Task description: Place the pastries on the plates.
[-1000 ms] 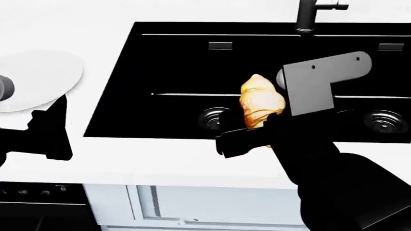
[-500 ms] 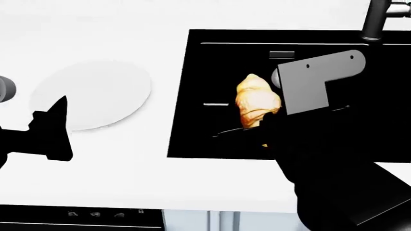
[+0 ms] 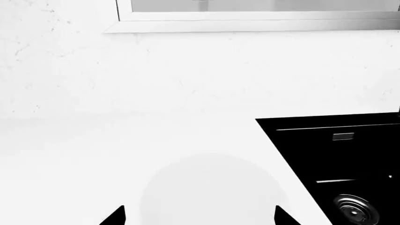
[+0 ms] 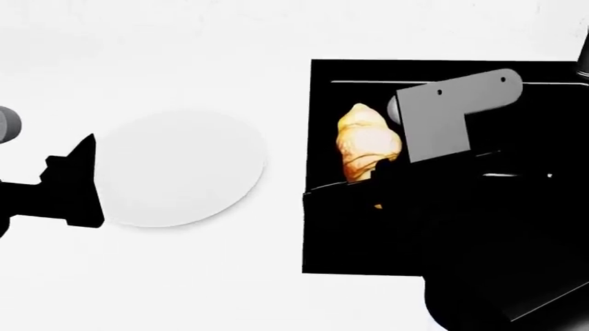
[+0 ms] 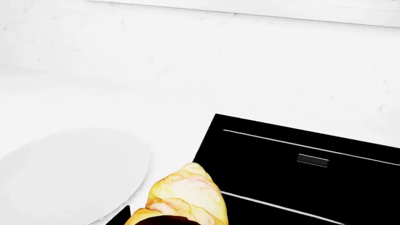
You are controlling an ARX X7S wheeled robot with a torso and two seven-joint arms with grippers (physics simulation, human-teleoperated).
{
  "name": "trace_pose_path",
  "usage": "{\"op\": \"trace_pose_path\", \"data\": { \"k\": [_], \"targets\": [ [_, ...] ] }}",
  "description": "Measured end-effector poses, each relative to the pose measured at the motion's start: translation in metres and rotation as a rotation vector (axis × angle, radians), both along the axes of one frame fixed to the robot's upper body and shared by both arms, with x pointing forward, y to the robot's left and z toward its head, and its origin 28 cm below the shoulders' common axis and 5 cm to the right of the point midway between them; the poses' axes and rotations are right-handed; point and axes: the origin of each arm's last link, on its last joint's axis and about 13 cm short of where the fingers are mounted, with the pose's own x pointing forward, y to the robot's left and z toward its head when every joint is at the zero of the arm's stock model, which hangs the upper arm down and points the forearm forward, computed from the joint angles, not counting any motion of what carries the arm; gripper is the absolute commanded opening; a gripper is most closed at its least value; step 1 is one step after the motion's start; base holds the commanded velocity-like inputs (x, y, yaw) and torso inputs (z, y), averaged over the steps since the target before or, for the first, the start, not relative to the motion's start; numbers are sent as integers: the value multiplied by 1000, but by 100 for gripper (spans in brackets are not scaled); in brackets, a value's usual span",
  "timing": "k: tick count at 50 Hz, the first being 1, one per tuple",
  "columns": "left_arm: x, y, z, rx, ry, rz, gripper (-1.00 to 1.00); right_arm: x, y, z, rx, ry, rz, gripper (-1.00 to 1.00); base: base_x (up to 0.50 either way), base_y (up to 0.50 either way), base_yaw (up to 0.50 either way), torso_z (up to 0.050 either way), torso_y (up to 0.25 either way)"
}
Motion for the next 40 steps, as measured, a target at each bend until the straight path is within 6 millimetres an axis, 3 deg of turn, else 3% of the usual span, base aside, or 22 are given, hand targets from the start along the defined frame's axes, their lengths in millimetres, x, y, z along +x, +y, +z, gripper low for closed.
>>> {"op": "trace_pose_path", "data": {
  "k": [23,40],
  "targets": [
    [-2,3,-2,-6,1,6,100,0,0,-2,-11,8,-3,-100,78,416,0,0,0],
    [-1,2,-4,-9,5,6,100,7,7,-6,-12,57,39,-100,87,8,0,0,1]
  ]
}}
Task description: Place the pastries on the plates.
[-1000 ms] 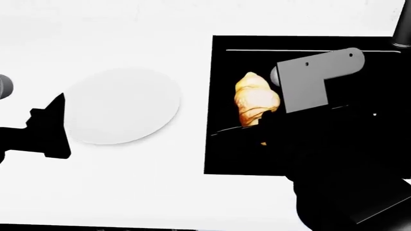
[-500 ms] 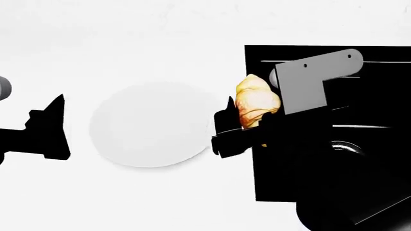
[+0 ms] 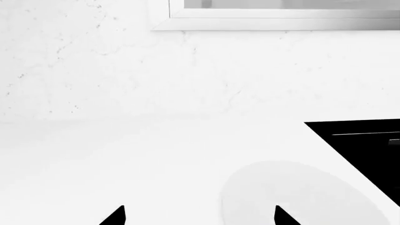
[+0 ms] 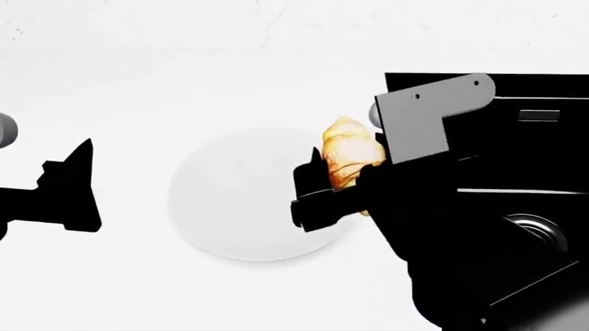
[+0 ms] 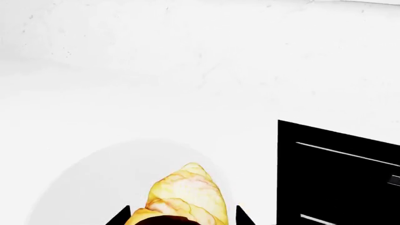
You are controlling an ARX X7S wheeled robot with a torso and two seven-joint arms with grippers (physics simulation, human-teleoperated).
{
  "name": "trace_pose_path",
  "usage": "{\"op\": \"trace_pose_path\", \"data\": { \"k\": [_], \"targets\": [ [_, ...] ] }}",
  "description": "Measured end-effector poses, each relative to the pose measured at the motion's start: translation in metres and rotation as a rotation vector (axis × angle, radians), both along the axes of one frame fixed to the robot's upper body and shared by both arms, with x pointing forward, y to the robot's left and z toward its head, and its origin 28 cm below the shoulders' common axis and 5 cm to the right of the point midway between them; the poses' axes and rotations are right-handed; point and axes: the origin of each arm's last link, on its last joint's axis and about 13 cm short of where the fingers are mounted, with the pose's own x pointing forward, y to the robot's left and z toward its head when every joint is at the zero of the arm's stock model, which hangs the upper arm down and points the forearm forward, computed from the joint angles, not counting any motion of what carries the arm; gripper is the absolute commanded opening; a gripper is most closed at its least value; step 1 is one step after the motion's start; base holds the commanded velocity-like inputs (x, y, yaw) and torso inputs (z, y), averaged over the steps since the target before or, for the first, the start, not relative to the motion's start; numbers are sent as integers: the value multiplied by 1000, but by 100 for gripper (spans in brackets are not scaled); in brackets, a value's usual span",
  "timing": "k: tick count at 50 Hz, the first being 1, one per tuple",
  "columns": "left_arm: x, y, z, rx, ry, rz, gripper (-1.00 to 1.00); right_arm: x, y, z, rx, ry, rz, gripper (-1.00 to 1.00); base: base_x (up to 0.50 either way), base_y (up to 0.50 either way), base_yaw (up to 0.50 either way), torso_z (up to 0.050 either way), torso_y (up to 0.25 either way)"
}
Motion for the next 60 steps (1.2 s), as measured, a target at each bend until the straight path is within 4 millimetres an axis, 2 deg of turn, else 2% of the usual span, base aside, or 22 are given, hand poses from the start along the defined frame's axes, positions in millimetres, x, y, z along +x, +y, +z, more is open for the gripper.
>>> {"op": "trace_pose_path", "data": {
  "k": [8,16,23,31,39,40,51,60],
  "targets": [
    [-1,1,0,-6,0,2,100,24,15,-1,0,62,65,-100,0,0,0,0,0],
    [-1,1,2,-15,-6,7,100,59,30,0,10,110,109,-100,0,0,0,0,0],
    [-2,-1,5,-25,-14,7,100,85,46,-12,7,166,158,-100,0,0,0,0,0],
    [-3,-3,5,-37,-18,5,100,95,61,-29,-10,219,215,-100,0,0,0,0,0],
    [-6,-3,1,-47,-13,3,100,95,64,-40,-28,246,223,-100,0,0,0,0,1],
    [-6,-2,0,-47,-12,3,100,95,65,-41,-30,246,223,100,0,0,0,0,0],
    [-10,0,-8,-52,-2,0,100,91,63,-33,-54,218,224,100,0,0,0,0,0],
    [-8,-5,-7,-55,3,-1,100,85,59,-10,-53,146,211,100,0,0,0,0,0]
  ]
}}
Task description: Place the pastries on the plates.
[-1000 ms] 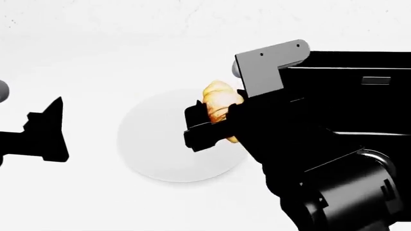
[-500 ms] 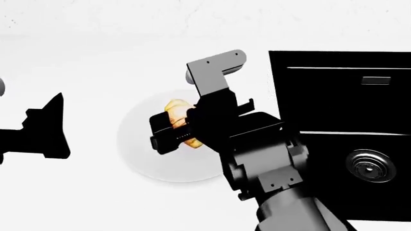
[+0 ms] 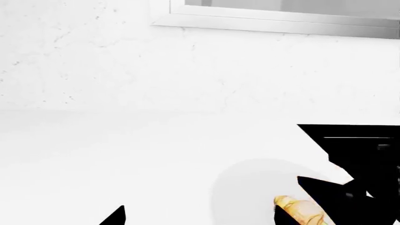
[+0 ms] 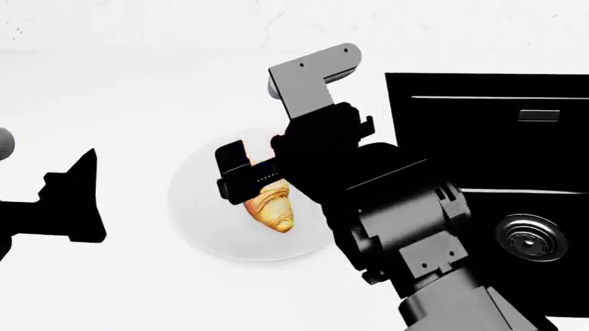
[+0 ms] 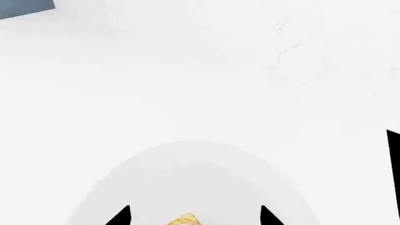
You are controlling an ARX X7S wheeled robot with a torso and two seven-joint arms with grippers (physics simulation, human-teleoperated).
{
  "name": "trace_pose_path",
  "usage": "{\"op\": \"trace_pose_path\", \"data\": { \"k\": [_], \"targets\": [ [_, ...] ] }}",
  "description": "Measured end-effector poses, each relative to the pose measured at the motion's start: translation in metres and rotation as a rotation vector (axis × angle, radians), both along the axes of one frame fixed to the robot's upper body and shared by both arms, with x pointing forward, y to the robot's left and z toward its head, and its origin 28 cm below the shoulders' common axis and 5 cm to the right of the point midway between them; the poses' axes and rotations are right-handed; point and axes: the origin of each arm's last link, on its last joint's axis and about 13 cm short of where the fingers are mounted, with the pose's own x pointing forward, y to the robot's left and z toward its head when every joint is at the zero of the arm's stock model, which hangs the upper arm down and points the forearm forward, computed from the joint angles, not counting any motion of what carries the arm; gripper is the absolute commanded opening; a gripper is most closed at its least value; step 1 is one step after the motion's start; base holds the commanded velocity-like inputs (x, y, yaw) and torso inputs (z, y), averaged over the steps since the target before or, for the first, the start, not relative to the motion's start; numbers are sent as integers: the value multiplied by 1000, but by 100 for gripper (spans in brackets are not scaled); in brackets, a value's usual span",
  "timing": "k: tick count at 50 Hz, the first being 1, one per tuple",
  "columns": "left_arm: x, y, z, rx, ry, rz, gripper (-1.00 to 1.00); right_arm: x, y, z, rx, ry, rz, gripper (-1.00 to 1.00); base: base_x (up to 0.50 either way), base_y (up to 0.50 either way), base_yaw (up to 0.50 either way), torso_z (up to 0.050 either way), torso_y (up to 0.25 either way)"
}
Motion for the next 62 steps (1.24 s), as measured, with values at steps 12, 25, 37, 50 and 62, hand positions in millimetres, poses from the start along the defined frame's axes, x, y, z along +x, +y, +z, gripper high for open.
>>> {"op": "trace_pose_path", "data": {
  "k": [12,25,37,50,62],
  "targets": [
    [2,-2,2,13,-6,-3,100,-22,-19,19,43,-121,-70,100,0,0,0,0,0],
    [13,-3,29,84,-55,-21,100,-62,-52,53,94,-237,-162,100,0,0,0,0,0],
    [24,-8,64,156,-90,-71,100,-89,-70,99,88,-327,-172,100,0,0,0,0,0],
    [47,-15,114,177,-155,-100,100,-94,-78,152,92,-442,-175,100,0,0,0,0,0],
    [70,-15,160,207,-220,-100,100,-84,-86,187,92,-514,-175,100,0,0,0,0,0]
  ]
}}
